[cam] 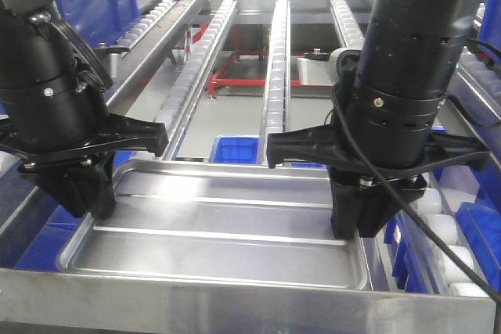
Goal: Grab silver tray and stack on right shelf
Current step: 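Lift the silver tray off the shelf with both grippers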
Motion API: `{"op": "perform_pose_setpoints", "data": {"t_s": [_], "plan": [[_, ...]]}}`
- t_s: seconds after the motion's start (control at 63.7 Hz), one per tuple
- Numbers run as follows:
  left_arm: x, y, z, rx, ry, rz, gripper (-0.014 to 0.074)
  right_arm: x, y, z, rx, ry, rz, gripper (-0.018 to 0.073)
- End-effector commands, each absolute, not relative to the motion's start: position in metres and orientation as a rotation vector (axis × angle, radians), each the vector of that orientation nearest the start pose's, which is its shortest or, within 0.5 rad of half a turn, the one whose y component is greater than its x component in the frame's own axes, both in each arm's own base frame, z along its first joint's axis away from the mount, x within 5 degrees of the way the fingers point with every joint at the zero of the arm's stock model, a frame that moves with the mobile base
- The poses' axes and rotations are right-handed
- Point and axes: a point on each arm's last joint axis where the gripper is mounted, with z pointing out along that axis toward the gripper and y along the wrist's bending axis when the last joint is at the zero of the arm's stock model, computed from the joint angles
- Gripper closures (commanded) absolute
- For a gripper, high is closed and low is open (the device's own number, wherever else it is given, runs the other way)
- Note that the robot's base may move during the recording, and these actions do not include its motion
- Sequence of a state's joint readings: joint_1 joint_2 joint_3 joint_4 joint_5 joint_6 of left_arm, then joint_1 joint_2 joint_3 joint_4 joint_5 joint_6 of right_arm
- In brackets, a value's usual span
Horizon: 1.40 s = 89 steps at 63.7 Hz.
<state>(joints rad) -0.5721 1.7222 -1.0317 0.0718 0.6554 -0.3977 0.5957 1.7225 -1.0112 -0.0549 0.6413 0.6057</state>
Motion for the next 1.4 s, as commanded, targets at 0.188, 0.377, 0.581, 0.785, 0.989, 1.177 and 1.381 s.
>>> {"op": "perform_pose_setpoints", "data": {"t_s": [0.188,0.377,0.581,0.785,0.989,1.177,1.381], "plan": [[0.272,-0.173,0.261,0.313,2.662,-0.215,0.0689,0.263,0.168,0.250,-0.114,2.680,0.241,0.0503],[0.246,-0.169,0.297,0.310,2.610,-0.267,0.0689,0.244,0.154,0.287,-0.107,2.620,0.258,0.0503],[0.218,-0.168,0.322,0.347,2.579,-0.311,0.0689,0.216,0.135,0.326,-0.127,2.525,0.269,0.0503],[0.204,-0.168,0.335,0.385,2.534,-0.328,0.0689,0.196,0.121,0.344,-0.114,2.500,0.276,0.0503],[0.204,-0.166,0.337,0.367,2.523,-0.315,0.0689,0.195,0.119,0.344,-0.121,2.506,0.242,0.0503],[0.207,-0.167,0.344,0.366,2.486,-0.322,0.0689,0.196,0.118,0.344,-0.125,2.502,0.231,0.0503],[0.209,-0.167,0.352,0.369,2.448,-0.313,0.0689,0.196,0.118,0.344,-0.125,2.502,0.231,0.0503]]}}
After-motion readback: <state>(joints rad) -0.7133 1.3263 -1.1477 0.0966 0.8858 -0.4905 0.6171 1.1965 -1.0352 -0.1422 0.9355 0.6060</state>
